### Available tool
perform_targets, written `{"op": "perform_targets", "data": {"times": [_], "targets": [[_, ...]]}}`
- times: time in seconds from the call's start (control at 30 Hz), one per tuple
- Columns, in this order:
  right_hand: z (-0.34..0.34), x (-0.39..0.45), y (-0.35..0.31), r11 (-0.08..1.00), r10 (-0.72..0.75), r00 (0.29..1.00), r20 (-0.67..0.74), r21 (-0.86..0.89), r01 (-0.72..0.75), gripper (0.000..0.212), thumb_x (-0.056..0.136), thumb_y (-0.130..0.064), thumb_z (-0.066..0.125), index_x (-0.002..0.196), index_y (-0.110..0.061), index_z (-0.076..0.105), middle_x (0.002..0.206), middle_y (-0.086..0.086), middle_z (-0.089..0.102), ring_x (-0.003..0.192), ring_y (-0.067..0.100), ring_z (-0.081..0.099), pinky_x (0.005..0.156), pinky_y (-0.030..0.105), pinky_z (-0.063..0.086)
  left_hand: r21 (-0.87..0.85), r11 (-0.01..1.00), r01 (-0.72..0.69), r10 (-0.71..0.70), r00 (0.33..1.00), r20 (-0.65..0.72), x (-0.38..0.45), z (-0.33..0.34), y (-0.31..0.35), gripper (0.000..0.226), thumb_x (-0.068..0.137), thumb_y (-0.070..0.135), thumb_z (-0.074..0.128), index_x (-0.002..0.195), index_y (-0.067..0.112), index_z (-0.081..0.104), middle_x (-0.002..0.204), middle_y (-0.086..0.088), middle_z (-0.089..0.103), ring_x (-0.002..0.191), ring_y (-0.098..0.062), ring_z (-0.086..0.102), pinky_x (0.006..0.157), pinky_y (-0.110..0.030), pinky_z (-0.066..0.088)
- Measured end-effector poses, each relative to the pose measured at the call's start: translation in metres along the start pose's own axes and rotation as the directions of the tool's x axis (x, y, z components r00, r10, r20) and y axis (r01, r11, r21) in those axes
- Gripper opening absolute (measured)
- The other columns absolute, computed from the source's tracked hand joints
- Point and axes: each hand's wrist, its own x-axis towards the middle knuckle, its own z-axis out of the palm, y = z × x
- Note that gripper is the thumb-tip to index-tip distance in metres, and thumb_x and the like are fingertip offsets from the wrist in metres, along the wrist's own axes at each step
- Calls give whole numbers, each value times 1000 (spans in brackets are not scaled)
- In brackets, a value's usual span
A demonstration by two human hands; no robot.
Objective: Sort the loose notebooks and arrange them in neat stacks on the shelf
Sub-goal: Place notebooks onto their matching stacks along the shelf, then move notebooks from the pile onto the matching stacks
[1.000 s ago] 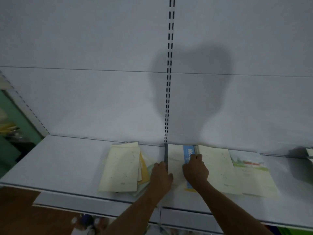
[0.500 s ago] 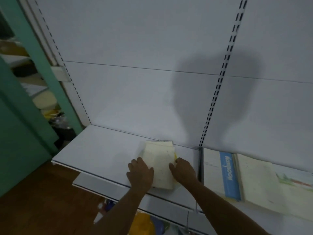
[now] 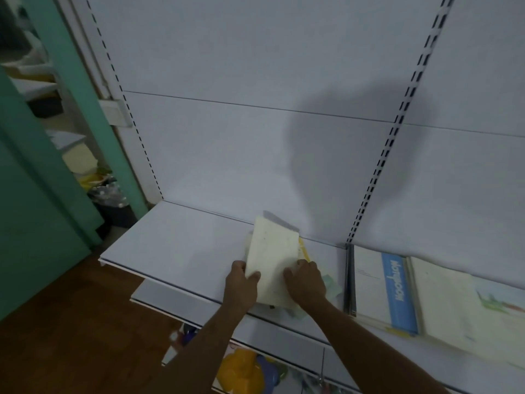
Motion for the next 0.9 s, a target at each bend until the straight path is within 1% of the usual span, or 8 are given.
{"op": "perform_targets", "data": {"times": [0.13, 0.2, 0.3, 0.43, 0.57, 0.7, 0.8, 0.9], "targets": [[-16, 5, 2, 971, 61, 995, -78, 235, -41, 47, 93, -44, 45, 125, -10, 49, 116, 9, 54, 104, 25, 56, 86, 36, 46, -144, 988, -50, 51, 999, -1, -3, 13, 21, 26, 90, 18, 62, 110, 11, 46, 104, -5, 57, 91, -20, 55, 69, -25, 43], [-32, 9, 14, 932, 97, 988, -124, 361, -46, 38, 91, -37, 50, 118, -9, 53, 109, 8, 58, 96, 23, 60, 81, 34, 50, -174, 982, -73, 75, 997, 1, -5, 25, 32, 24, 89, 18, 64, 105, 13, 46, 101, -6, 59, 85, -20, 56, 64, -25, 44], [-61, 13, 43, 878, 157, 973, -168, 475, -60, 29, 91, -27, 53, 114, -10, 51, 104, 4, 59, 92, 21, 59, 75, 32, 49, -182, 977, -114, 122, 992, 32, -10, 52, 47, 26, 87, 19, 66, 101, 12, 46, 97, -9, 62, 82, -21, 60, 64, -28, 48], [-100, 14, 94, 861, 259, 937, -233, 496, -115, 23, 91, -26, 52, 108, -10, 49, 95, 2, 57, 85, 18, 56, 68, 27, 42, -187, 970, -158, 182, 976, 118, -25, 105, 75, 26, 87, 19, 67, 99, 15, 45, 93, -1, 59, 79, -14, 60, 60, -23, 48], [-143, 11, 153, 835, 334, 890, -312, 535, -126, 20, 90, -26, 52, 102, -10, 49, 89, 3, 59, 81, 22, 57, 69, 31, 42, -265, 955, -133, 199, 950, 240, -47, 164, 105, 26, 86, 16, 67, 100, 14, 46, 95, -1, 60, 81, -13, 60, 61, -22, 49], [-179, 3, 209, 833, 407, 837, -365, 525, -176, 17, 89, -26, 53, 97, -13, 46, 79, -3, 55, 78, 23, 58, 65, 31, 41, -264, 952, -153, 237, 917, 321, -73, 219, 126, 30, 84, 17, 70, 102, 12, 46, 95, -2, 61, 81, -13, 60, 62, -20, 50], [-198, -4, 245, 835, 442, 817, -369, 503, -225, 16, 89, -27, 53, 95, -14, 46, 85, 2, 58, 80, 23, 58, 68, 33, 45, -210, 966, -152, 226, 891, 393, -90, 256, 137, 35, 84, 21, 71, 103, 12, 44, 96, -2, 59, 82, -14, 60, 64, -23, 51], [-210, -8, 277, 859, 439, 830, -344, 432, -275, 15, 90, -25, 52, 99, -14, 45, 91, 5, 59, 82, 23, 58, 71, 35, 48, -113, 976, -188, 219, 867, 447, -104, 285, 138, 36, 85, 28, 70, 101, 13, 41, 97, -2, 57, 81, -13, 57, 59, -16, 45]]}}
